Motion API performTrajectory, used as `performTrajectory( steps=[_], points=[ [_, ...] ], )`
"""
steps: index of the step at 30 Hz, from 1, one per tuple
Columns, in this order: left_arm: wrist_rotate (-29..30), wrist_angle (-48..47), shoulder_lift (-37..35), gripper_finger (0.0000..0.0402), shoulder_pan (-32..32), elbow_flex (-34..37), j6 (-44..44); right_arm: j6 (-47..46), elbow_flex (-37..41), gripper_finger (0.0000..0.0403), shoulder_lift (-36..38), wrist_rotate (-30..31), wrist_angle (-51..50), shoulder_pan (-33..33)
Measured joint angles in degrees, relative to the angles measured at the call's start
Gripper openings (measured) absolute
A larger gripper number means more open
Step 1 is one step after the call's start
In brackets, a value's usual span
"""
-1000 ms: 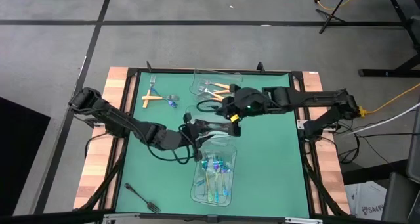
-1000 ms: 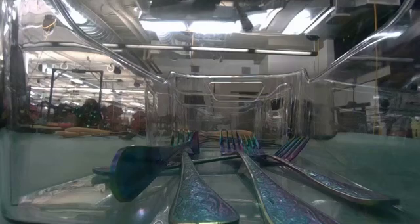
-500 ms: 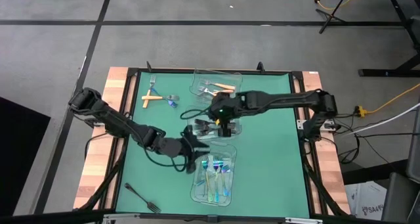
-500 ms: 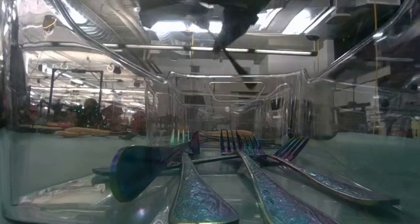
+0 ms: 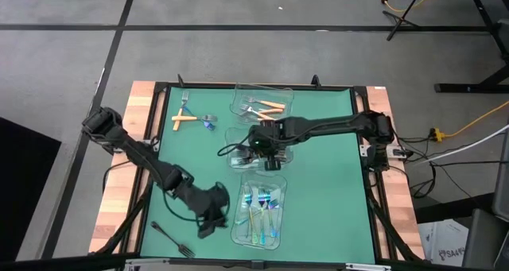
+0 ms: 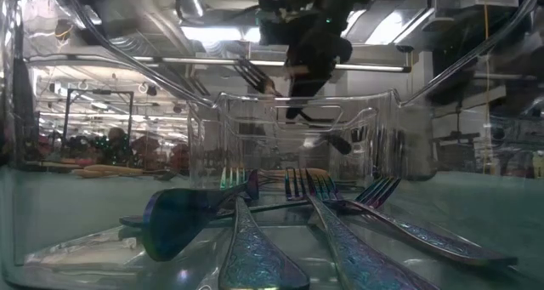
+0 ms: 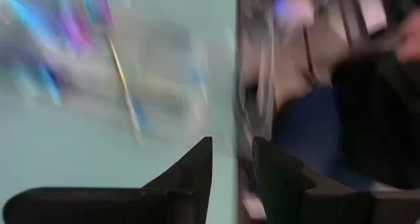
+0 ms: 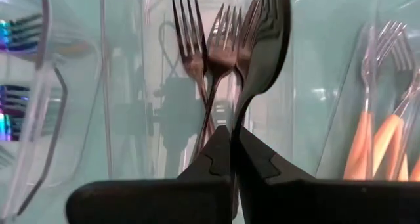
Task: Sort silverware by color (type)
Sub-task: Put the black fork into the middle transparent bin
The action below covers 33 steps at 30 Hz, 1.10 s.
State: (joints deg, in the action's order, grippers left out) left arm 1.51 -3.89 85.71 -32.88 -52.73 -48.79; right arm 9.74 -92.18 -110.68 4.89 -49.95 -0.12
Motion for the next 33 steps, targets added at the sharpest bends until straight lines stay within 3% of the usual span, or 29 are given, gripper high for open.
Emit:
performTrajectory(
  steps=[6, 10, 15, 23, 33],
  points=[
    [-16.48, -11.71, 0.00, 0.0102, -5.50, 0.00, -15.36, 0.00, 0.02, 0.0000, -1.40, 0.02, 0.05, -0.02],
    [-20.52, -17.28, 0.00, 0.0102, -9.23, 0.02, -19.68, 0.02, 0.04, 0.0000, -2.01, 0.01, -0.09, -0.02],
    [-18.65, -20.95, 0.00, 0.0102, -14.69, 0.03, -19.22, 0.02, 0.07, 0.0000, -2.78, 0.30, -0.22, -0.02],
    [-9.86, -21.38, 0.00, 0.0102, -22.02, 0.04, -21.56, -0.32, 0.02, 0.0004, -3.01, 3.76, 0.42, 0.07],
    [-6.76, -21.35, 0.44, 0.0102, -26.04, 0.04, -21.31, -0.42, 0.02, 0.0061, -3.01, 3.19, 0.67, 0.07]
  ],
)
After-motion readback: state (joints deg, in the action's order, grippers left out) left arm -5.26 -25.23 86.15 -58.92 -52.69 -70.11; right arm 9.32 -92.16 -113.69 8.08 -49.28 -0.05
